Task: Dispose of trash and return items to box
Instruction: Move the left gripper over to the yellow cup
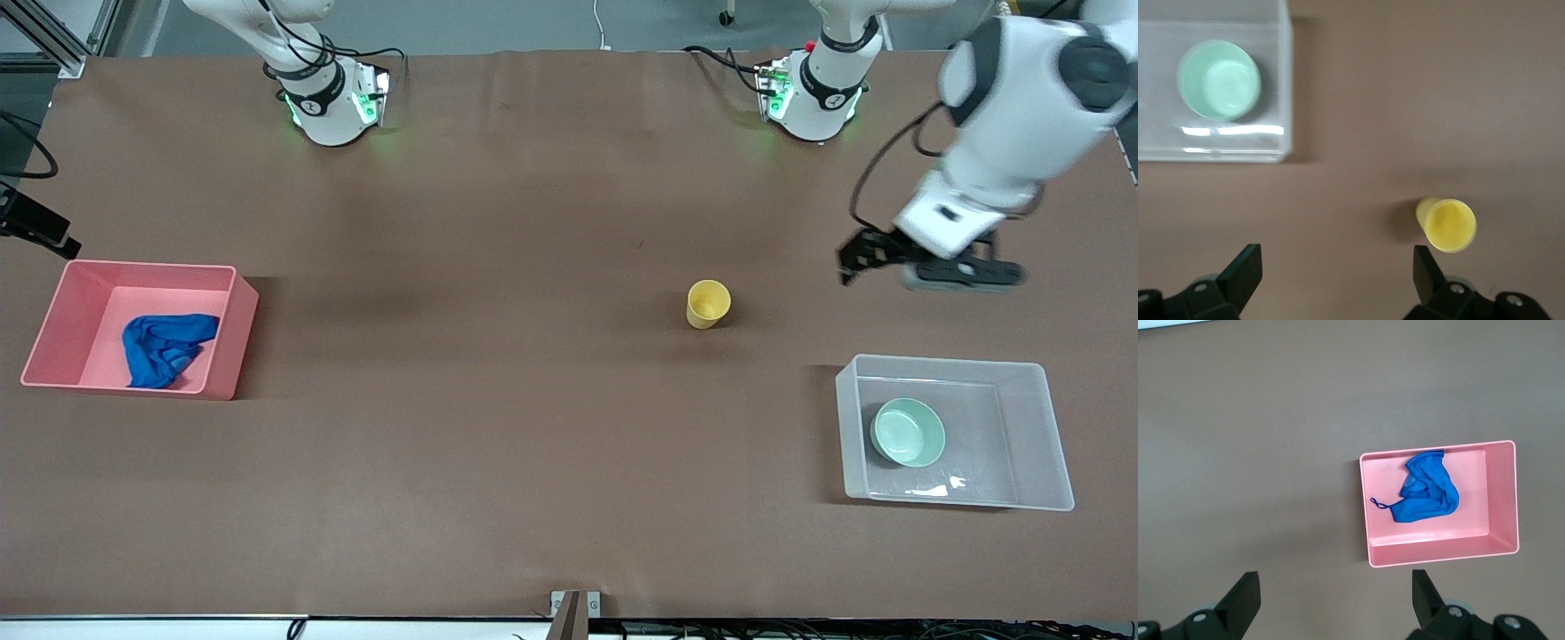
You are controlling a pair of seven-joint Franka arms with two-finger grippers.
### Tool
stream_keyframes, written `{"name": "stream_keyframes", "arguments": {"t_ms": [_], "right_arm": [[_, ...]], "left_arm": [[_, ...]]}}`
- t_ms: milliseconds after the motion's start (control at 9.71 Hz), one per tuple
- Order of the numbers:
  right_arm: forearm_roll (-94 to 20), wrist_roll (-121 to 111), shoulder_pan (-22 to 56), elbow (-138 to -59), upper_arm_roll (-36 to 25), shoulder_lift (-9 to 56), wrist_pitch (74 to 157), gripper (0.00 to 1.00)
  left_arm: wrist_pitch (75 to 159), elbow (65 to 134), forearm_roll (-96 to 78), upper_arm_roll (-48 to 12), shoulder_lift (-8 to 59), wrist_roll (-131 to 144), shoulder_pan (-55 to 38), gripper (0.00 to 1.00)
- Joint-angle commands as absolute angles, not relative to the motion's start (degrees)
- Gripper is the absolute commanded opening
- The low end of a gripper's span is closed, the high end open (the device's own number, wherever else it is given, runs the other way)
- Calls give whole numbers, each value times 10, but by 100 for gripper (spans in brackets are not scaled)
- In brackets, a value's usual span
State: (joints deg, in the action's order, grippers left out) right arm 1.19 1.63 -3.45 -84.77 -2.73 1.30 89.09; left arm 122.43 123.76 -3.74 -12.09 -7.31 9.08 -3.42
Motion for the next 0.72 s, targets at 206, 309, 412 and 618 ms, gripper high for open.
{"name": "stream_keyframes", "arguments": {"t_ms": [206, 309, 412, 618], "right_arm": [[18, 8, -38, -843, -27, 8, 875, 100], [18, 11, -38, -843, -27, 8, 875, 100], [18, 13, -39, -843, -27, 9, 875, 100], [18, 12, -40, -845, -30, 9, 874, 100]], "left_arm": [[1309, 1285, -25, -206, 25, 144, -33, 100], [1336, 1284, -25, -216, 66, 145, -34, 100], [1363, 1285, -22, -221, 91, 150, -35, 100], [1426, 1282, 44, -221, 154, 207, -36, 100]]}}
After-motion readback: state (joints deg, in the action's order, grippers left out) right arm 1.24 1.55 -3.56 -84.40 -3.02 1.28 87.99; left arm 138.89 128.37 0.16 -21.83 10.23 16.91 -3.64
